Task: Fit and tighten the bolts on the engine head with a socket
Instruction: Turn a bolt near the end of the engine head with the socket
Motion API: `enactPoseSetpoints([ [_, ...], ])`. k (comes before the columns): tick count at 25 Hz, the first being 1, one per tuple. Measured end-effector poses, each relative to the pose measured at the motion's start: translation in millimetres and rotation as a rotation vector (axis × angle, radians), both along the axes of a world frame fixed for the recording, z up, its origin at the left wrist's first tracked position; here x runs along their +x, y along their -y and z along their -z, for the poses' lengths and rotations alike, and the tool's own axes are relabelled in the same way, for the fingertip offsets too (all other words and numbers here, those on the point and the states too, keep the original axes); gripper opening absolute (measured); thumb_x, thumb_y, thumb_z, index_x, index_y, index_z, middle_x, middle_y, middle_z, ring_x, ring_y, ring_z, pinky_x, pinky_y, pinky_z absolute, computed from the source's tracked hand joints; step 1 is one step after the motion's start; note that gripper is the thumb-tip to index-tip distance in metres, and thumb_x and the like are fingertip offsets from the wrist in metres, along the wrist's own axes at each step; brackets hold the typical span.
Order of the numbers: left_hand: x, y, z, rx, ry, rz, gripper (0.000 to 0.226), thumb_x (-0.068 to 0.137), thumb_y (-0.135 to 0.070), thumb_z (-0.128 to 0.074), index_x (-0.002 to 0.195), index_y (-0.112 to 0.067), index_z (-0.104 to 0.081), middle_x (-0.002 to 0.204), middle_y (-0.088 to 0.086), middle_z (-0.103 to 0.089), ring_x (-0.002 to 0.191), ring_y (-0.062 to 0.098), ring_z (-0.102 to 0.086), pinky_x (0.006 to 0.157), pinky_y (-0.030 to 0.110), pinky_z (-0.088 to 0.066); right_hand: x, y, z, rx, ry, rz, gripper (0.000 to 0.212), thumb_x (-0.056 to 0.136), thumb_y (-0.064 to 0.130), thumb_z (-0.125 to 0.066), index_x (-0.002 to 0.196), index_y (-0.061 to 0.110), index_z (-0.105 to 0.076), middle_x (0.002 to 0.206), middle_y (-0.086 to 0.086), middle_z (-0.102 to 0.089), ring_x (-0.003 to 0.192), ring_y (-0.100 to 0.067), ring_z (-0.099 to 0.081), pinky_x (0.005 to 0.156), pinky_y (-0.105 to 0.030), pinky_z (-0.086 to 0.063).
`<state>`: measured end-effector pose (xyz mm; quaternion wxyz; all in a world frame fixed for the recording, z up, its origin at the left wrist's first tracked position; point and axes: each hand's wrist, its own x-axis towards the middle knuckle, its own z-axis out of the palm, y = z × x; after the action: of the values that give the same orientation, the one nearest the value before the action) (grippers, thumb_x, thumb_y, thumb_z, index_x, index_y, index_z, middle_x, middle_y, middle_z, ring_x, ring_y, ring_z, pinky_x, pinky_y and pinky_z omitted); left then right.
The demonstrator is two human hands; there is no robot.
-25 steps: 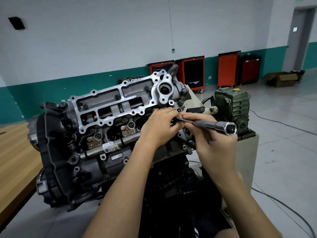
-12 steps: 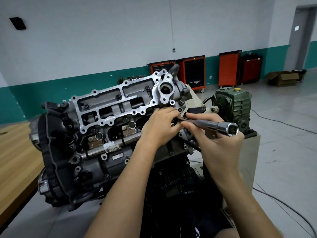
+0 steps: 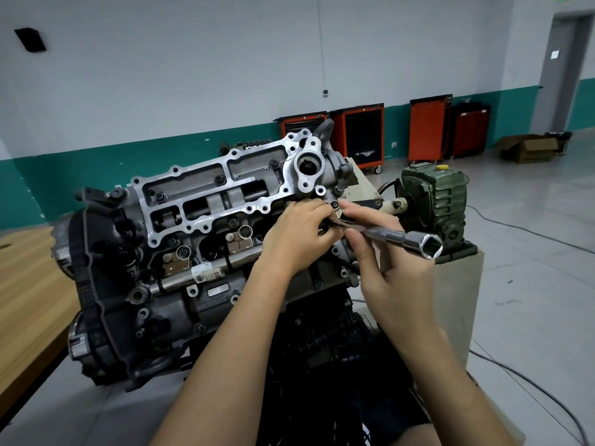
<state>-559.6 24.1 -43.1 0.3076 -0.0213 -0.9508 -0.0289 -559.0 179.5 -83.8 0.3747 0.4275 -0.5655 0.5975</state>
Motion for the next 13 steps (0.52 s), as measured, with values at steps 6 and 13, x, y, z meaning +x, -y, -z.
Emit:
enactPoseSetpoints([
  [6,1.3,-0.9,-0.8,0.022,-0.003,0.008,0.045,0.075,-0.041,-0.033,0.094,-0.014,-0.063,0.1,-0.004,-0.063,0.096,0.019,-0.054,0.086,0.029,-0.036,-3.5,0.5,-4.5,-0.117,0.065,0.0,0.019,0.082,0.011,-0.075,0.096,-0.001,-0.072,0.093,-0.002,-0.072,0.086,-0.009,-0.069,0.077,-0.029,-0.056],
  [13,-0.7,1.7,0.5,0.008,-0.016,0.016,0.023,0.082,-0.03,-0.049,0.092,-0.013,-0.061,0.101,-0.002,-0.063,0.097,0.021,-0.054,0.084,0.027,-0.033,-5.7,-2.8,-4.5,-0.092,0.058,-0.001,0.019,0.082,0.012,-0.074,0.096,-0.001,-0.072,0.092,-0.002,-0.073,0.083,-0.011,-0.07,0.074,-0.033,-0.057],
])
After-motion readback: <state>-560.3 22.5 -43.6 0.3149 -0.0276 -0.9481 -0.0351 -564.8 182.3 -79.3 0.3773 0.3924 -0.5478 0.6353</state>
